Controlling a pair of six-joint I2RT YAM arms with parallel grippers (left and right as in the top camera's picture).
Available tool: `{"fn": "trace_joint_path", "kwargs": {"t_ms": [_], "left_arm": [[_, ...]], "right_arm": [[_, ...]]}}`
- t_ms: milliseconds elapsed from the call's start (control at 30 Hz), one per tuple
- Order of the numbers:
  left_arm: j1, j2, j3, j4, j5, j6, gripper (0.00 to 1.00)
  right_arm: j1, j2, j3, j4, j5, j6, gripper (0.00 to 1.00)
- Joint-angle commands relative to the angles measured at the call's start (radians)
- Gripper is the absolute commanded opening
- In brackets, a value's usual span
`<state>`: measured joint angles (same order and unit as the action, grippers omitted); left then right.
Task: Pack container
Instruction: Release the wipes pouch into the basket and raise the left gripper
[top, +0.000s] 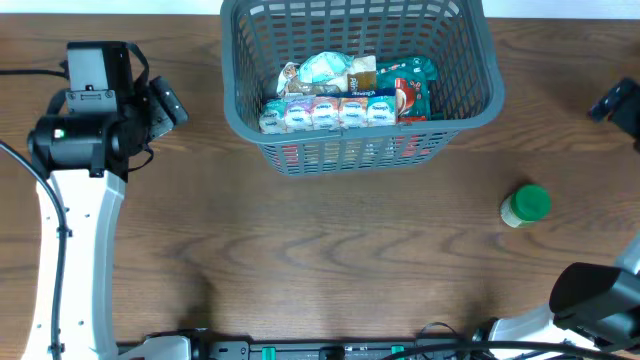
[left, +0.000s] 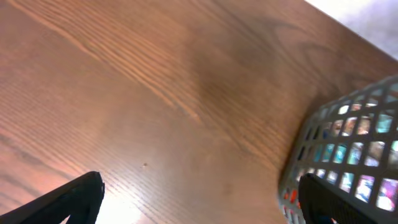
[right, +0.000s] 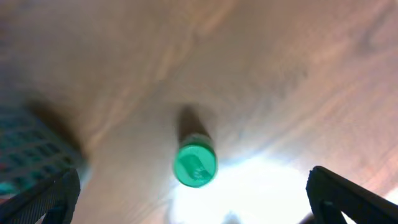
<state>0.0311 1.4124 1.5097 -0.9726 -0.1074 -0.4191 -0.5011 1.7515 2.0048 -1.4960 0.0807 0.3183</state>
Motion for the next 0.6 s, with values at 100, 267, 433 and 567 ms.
{"fn": "trace_joint_path", "kwargs": {"t_ms": [100, 267, 433, 567], "left_arm": [[0.005, 0.013, -0.003, -0.015, -0.054, -0.012, 0.99], [0.007, 0.013, -0.003, -0.026, -0.15, -0.012, 0.98], [0.013, 0.013, -0.003, -0.063, -0.228, -0.012, 0.99], [0.028, 0.013, -0.003, -0.086, -0.25, -0.013, 0.99]], "right_arm": [[-0.002, 0.001, -0.21, 0.08, 0.023, 0.102, 0.99], [0.0, 0.001, -0.404, 0.182, -0.037, 0.077, 0.99], [0.013, 0.001, -0.572, 0.298, -0.041, 0.048, 0.99], [0.04, 0.001, -0.656, 0.364, -0.04, 0.04, 0.99]]}}
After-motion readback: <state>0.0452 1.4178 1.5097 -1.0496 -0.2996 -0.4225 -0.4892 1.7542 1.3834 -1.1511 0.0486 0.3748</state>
